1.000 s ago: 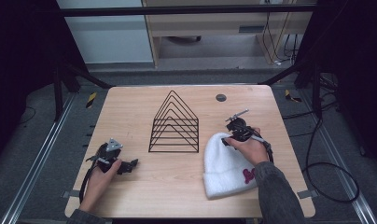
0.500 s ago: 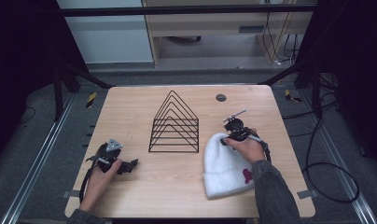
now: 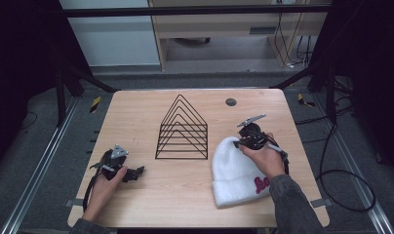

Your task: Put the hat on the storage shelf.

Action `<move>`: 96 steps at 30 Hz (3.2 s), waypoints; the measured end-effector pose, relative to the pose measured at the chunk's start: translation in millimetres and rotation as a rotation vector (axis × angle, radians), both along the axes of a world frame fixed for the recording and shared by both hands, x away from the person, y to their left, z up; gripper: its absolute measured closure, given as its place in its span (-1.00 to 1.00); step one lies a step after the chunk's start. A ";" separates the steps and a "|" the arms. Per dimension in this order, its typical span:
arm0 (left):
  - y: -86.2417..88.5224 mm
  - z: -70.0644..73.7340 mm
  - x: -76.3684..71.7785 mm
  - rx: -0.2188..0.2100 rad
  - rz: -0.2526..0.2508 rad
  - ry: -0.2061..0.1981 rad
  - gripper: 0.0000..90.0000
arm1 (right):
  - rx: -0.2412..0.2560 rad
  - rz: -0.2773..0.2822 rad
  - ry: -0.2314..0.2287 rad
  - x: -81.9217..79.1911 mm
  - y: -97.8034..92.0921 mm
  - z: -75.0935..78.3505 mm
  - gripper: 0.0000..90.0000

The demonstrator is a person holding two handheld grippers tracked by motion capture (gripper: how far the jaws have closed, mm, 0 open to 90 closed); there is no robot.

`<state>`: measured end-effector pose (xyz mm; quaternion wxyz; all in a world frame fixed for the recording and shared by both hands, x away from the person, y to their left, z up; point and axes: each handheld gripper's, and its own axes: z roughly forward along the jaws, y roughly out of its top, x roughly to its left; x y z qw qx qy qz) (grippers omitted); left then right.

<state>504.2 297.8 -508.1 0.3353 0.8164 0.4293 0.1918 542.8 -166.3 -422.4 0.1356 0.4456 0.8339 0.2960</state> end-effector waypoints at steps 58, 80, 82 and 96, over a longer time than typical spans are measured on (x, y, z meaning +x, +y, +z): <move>-73.2 195.6 -8.5 -0.110 -0.303 -0.282 -0.88 | 0.147 0.066 -0.619 -70.6 17.8 211.1 0.85; -106.3 215.6 8.4 -0.155 -0.395 -0.285 -0.67 | 0.216 0.091 -0.683 -42.5 60.5 254.4 0.85; -111.6 219.0 13.0 -0.168 -0.394 -0.284 -0.67 | 0.217 0.090 -0.691 -39.4 65.3 258.8 0.85; -125.1 209.4 41.4 -0.156 -0.363 -0.229 -0.60 | 0.264 0.138 -0.677 -30.3 93.8 269.9 0.85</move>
